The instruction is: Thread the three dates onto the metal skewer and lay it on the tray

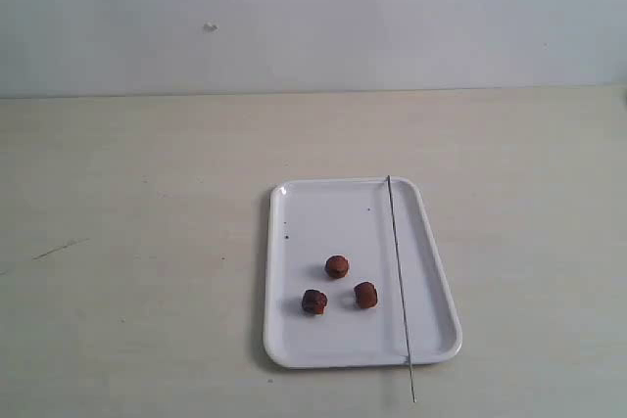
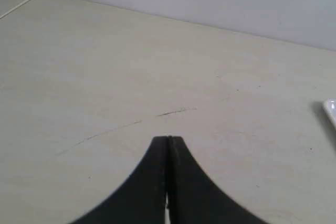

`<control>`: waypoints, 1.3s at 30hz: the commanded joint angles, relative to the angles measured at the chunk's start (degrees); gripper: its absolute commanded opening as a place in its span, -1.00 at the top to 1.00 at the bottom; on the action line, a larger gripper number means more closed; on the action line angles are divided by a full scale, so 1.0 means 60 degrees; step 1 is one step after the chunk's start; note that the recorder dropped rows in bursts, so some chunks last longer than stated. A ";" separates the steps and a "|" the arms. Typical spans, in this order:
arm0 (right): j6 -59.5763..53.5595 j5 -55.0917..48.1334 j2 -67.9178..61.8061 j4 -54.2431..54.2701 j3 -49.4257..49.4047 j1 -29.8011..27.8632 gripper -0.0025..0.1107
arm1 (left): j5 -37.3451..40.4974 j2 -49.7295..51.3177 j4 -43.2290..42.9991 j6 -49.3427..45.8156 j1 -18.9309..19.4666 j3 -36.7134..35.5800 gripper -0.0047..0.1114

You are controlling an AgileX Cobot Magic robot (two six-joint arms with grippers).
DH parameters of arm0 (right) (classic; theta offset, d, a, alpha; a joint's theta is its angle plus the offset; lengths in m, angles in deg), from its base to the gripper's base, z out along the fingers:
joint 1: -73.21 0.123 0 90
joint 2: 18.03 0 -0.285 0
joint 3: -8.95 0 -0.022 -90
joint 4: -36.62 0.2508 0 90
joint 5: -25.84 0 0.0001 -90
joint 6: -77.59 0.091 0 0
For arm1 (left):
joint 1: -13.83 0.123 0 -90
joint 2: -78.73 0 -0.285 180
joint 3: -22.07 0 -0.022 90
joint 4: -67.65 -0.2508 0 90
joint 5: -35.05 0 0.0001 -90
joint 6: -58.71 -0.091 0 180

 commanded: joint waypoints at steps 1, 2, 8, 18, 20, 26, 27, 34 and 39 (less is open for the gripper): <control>-0.0308 0.1159 0.0053 -0.1189 -0.0033 -0.0032 0.96 | -0.0091 -0.0055 0.0016 0.0067 0.0039 -0.0003 0.92; -0.0308 0.1228 0.0053 -0.1189 -0.0033 -0.0032 0.96 | -0.0091 -0.0055 0.0016 0.0067 0.0039 -0.0003 0.92; -0.0343 0.2997 0.0053 -0.1260 -0.0033 -0.0032 0.96 | -0.0091 -0.0055 0.0016 0.0067 0.0039 -0.0003 0.92; 0.2608 0.8267 0.0053 0.1330 -0.0033 -0.0032 0.96 | -0.0091 -0.0055 0.0016 0.0067 0.0039 -0.0003 0.92; 0.2632 0.9156 0.0053 0.2376 0.0016 -0.0032 0.96 | -0.0091 -0.0055 0.0016 0.0067 0.0039 -0.0003 0.92; 0.0956 0.8418 -0.0913 0.5896 0.1461 -0.0032 0.96 | -0.0091 -0.0055 0.0016 0.0067 0.0039 -0.0003 0.92; 0.0301 0.7618 -0.1379 0.6297 0.1997 -0.0032 0.96 | -0.0091 -0.0055 0.0016 0.0067 0.0039 -0.0003 0.92; -0.1972 0.2749 -0.5947 0.6209 0.5457 -0.0032 0.96 | -0.0091 -0.0055 0.0016 0.0067 0.0039 -0.0003 0.92; -0.2134 -0.1466 -0.9539 0.5308 0.8089 -0.0032 0.96 | -0.0091 -0.0055 0.0016 0.0067 0.0039 -0.0003 0.92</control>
